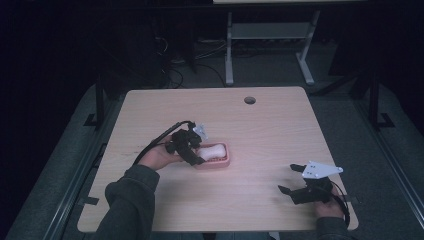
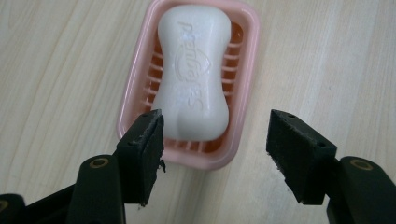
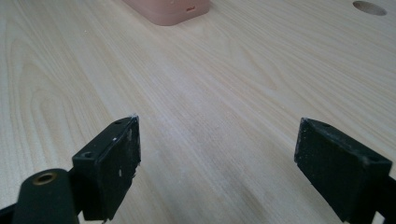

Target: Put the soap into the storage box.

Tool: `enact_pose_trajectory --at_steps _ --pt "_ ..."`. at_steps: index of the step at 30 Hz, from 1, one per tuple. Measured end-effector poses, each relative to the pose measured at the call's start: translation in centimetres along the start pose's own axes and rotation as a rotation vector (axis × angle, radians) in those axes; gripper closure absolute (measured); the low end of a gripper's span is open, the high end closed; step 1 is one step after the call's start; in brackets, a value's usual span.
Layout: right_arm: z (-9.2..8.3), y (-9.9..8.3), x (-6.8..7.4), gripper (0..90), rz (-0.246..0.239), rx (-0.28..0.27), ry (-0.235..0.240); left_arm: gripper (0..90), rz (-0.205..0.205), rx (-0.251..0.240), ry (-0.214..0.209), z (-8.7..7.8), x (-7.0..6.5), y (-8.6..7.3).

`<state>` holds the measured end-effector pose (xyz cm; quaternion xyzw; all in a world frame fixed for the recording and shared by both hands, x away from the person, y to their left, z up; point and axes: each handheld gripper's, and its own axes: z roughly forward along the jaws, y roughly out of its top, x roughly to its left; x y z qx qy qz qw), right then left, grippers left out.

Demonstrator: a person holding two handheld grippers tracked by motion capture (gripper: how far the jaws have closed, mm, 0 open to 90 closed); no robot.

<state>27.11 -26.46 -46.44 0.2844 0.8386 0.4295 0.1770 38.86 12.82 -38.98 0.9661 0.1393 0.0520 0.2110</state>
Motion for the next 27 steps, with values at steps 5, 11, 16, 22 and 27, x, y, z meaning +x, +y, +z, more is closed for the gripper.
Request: enact_pose_trajectory --at_steps 5,11,16,22,27 --pt "0.0 0.0 0.1 13.8 0.0 0.008 -0.002 35.9 -0.002 -0.011 0.001 -0.5 -0.2 -0.7" --pt "-0.1 0.1 0.1 13.8 0.002 0.01 -0.005 34.4 -0.005 -0.001 0.006 -0.8 -0.6 -1.4" --pt "0.0 0.1 0.1 13.7 0.0 0.013 -0.007 33.1 -0.009 -0.01 0.012 -1.3 -1.0 -1.9" --pt "0.0 0.1 0.2 13.8 -0.008 0.017 -0.007 32.0 -0.017 -0.021 0.007 -1.4 -1.5 -2.7" --pt "0.0 0.2 0.2 13.7 -0.008 0.021 -0.009 31.1 -0.025 -0.02 0.011 -1.4 -1.8 -3.5"
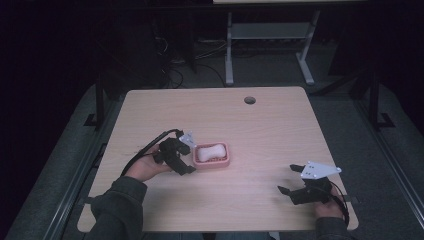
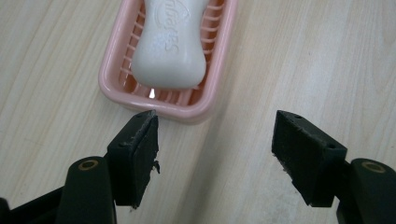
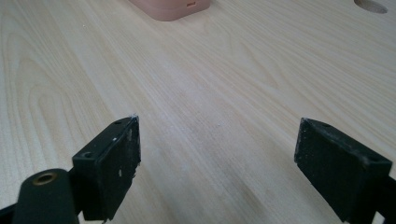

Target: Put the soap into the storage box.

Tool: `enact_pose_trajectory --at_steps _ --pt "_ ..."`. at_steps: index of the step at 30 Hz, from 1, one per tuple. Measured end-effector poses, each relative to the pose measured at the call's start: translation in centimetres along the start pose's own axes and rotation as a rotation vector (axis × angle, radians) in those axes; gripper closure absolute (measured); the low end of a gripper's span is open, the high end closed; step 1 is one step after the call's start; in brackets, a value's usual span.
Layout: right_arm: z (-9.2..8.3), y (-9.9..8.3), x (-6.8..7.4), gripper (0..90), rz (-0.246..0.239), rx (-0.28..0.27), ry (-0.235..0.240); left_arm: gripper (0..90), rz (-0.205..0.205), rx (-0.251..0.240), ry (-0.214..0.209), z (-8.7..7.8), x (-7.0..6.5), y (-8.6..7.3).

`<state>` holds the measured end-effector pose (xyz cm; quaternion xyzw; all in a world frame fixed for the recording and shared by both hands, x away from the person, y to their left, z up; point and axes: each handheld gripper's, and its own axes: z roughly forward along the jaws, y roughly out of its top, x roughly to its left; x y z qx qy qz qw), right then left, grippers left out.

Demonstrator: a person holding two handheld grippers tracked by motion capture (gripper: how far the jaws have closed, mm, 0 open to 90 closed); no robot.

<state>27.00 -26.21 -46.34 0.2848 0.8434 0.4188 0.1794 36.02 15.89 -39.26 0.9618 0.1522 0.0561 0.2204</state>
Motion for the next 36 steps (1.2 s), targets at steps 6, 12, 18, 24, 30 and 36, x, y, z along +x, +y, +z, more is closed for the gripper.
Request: enact_pose_trajectory --at_steps 6,12,18,24,30,36 --pt "0.0 0.0 0.0 13.8 -0.005 0.0 -0.003 30.5 -0.002 0.005 -0.004 0.0 -0.3 -0.7" --pt "0.1 0.1 0.0 13.8 -0.007 0.004 -0.007 29.5 -0.003 -0.001 0.0 0.0 -0.7 -1.3" --pt "0.0 0.1 0.1 13.7 -0.007 0.006 -0.009 28.6 -0.013 -0.004 -0.002 -0.2 -1.2 -1.9" --pt "0.0 0.1 0.1 13.8 -0.004 0.007 -0.011 27.8 -0.014 -0.004 0.001 -0.3 -1.6 -2.6" --pt "0.0 0.1 0.1 13.7 -0.006 0.008 -0.012 26.8 -0.012 -0.006 0.01 -0.2 -2.0 -3.1" --pt "0.0 0.1 0.1 13.7 -0.007 0.009 -0.012 26.5 -0.013 -0.003 0.006 -0.1 -2.5 -3.7"
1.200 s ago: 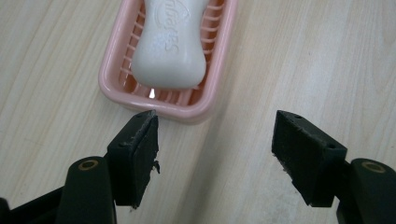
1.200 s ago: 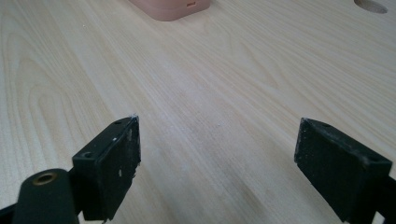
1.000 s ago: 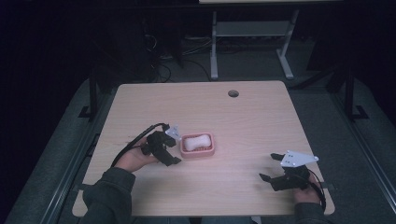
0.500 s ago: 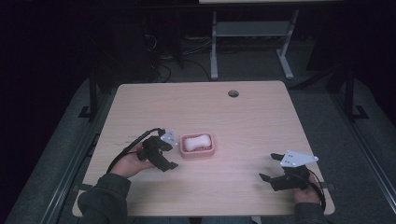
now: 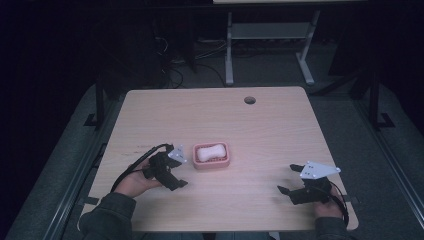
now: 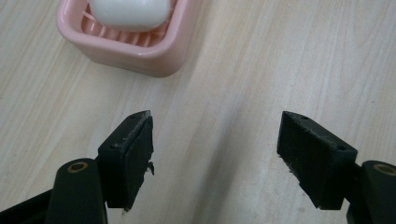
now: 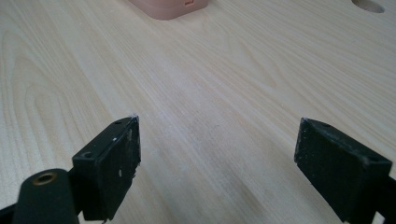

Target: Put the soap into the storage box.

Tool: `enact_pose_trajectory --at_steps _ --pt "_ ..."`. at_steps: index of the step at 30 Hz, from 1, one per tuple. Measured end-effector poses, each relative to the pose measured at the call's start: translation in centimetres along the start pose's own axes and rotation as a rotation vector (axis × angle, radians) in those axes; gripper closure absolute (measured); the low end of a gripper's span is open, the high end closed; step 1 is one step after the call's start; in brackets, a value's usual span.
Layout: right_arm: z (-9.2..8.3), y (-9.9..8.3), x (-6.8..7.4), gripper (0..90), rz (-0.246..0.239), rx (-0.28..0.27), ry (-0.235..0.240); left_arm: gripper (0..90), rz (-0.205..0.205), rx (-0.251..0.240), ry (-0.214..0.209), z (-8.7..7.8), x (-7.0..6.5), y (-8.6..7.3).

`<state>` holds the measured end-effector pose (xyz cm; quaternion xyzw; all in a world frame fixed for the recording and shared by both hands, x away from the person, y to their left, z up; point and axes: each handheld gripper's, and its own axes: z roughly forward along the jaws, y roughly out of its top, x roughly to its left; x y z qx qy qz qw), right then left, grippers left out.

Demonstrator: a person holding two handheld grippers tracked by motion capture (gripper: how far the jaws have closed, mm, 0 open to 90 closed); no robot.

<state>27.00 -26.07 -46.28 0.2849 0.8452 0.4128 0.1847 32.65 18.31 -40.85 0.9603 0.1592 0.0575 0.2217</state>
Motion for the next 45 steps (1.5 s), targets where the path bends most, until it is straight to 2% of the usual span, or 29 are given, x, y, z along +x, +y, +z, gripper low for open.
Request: enact_pose_trajectory --at_steps 2,3,13,16,17,20,27,31,45 --pt "0.0 0.0 0.0 13.7 0.0 0.0 0.0 26.5 0.008 0.002 0.002 0.0 -0.1 -0.2" --pt "0.0 0.0 0.0 13.7 -0.001 0.0 -0.001 26.4 -0.003 -0.002 -0.002 0.0 -0.3 -0.3" --pt "-0.1 -0.1 -0.1 13.7 -0.001 0.001 -0.007 25.0 -0.012 -0.006 0.003 -0.1 -0.8 -1.4" --pt "-0.1 0.0 0.0 13.8 0.003 0.003 -0.007 24.8 -0.005 0.001 0.006 0.0 -1.0 -1.7" --pt "-0.1 -0.1 -0.1 13.7 -0.002 0.002 -0.007 24.7 -0.015 0.0 0.003 0.0 -1.1 -1.9" --pt "-0.1 -0.1 -0.1 13.8 0.002 0.002 -0.01 24.6 -0.01 0.009 0.004 -0.1 -1.2 -2.2" --pt "-0.2 -0.1 0.0 13.8 0.002 0.003 -0.011 24.0 -0.024 0.013 0.006 -0.2 -1.4 -2.9" --pt "-0.2 -0.1 0.0 13.7 0.003 0.004 -0.012 23.8 -0.017 0.012 0.013 -0.4 -1.5 -3.4" --pt "-0.1 -0.1 0.0 13.7 0.004 0.01 -0.011 23.1 -0.051 0.006 0.017 -0.5 -2.0 -5.3"
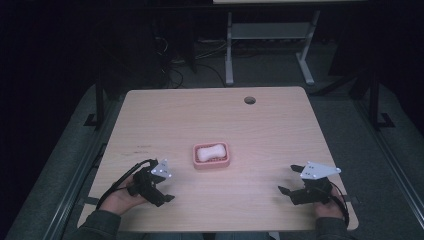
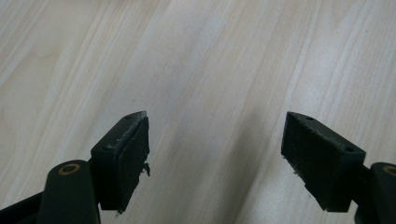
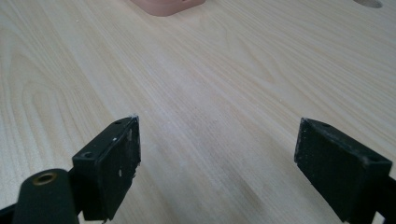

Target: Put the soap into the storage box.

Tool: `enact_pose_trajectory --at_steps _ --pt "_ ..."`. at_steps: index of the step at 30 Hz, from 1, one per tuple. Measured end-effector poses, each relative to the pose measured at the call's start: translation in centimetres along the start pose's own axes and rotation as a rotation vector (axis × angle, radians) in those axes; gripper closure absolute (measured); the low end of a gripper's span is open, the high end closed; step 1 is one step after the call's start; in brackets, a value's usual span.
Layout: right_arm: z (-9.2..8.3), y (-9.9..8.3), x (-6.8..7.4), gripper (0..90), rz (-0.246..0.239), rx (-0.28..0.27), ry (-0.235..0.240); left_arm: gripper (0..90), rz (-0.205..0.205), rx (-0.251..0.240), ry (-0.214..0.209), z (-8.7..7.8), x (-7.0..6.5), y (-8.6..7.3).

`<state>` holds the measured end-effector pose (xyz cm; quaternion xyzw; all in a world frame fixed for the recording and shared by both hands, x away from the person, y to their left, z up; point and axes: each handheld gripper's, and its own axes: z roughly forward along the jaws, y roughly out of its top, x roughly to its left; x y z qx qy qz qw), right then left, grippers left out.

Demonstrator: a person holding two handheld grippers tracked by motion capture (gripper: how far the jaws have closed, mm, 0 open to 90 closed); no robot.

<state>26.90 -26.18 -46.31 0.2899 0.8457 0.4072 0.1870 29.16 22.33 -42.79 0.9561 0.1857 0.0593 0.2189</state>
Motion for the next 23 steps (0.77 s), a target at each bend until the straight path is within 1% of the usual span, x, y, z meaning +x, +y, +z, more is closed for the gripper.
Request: enact_pose_trajectory --at_steps 3,4,5,6,11,12,15,17,19,20,23 --pt "0.0 0.0 0.0 13.7 0.0 0.0 0.0 23.1 -0.004 -0.001 0.004 0.0 -0.2 -0.4" --pt "0.0 0.0 0.0 13.8 -0.003 -0.001 -0.001 23.1 -0.013 -0.004 0.003 0.0 -0.3 -0.6" --pt "0.0 0.0 0.0 13.8 -0.002 0.0 -0.001 23.0 -0.004 0.002 0.004 0.0 -0.3 -0.7" --pt "0.0 0.0 0.1 13.8 0.003 0.001 0.003 23.1 -0.011 0.001 0.005 0.0 -0.4 -0.8" --pt "0.0 0.0 0.1 13.8 0.001 0.003 0.003 23.1 -0.007 0.004 0.008 -0.1 -0.6 -1.4" --pt "0.0 0.0 0.1 13.7 0.0 0.003 0.002 23.2 -0.011 0.0 0.009 -0.1 -0.7 -1.5" --pt "0.0 0.0 0.1 13.8 -0.002 0.005 0.002 23.7 -0.005 -0.016 0.014 0.0 -1.0 -2.0" --pt "0.0 0.0 0.1 13.7 -0.003 0.005 0.002 23.7 -0.018 -0.011 0.015 0.1 -1.2 -2.4" --pt "0.0 0.0 0.1 13.8 -0.002 0.003 0.002 23.7 -0.019 0.0 0.022 0.2 -1.2 -2.7" --pt "0.0 0.0 0.1 13.7 -0.003 0.001 0.004 23.7 -0.029 -0.002 0.019 0.3 -1.2 -2.8" --pt "0.0 0.0 0.1 13.7 -0.005 0.0 0.005 23.3 -0.039 -0.002 0.021 0.3 -1.1 -3.1"
